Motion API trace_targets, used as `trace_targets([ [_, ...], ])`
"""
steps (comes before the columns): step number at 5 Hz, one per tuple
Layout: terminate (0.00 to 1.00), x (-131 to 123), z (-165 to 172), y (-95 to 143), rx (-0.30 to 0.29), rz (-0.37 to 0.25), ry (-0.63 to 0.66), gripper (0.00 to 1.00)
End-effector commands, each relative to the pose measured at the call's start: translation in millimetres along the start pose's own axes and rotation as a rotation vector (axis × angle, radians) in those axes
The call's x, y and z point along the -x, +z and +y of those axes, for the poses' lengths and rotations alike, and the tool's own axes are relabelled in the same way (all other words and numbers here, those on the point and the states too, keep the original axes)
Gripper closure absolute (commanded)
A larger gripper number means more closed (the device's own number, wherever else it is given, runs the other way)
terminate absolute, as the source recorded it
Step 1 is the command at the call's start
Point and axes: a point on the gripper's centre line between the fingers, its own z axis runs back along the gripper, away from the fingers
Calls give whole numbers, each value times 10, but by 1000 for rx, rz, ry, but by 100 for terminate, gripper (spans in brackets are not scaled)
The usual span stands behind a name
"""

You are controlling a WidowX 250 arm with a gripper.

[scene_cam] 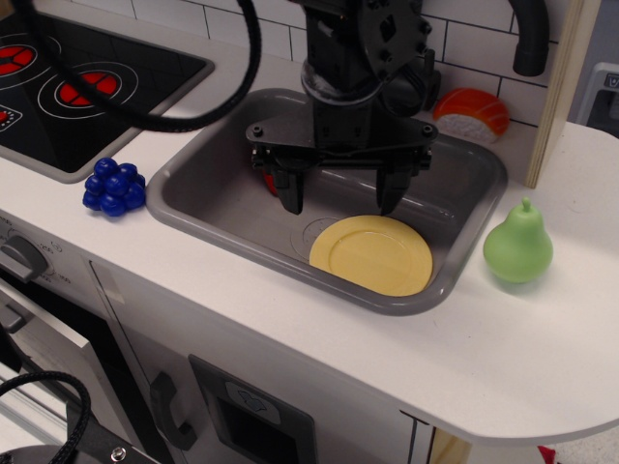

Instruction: Put blueberries on plate sink

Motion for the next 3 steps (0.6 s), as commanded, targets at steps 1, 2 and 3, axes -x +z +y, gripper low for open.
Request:
trace_targets([
  [1,0,0,0,0,0,0,0,0],
  [2,0,-97,258,-22,14,-27,8,0],
  [3,0,-190,477,-19,19,-37,-18,0],
])
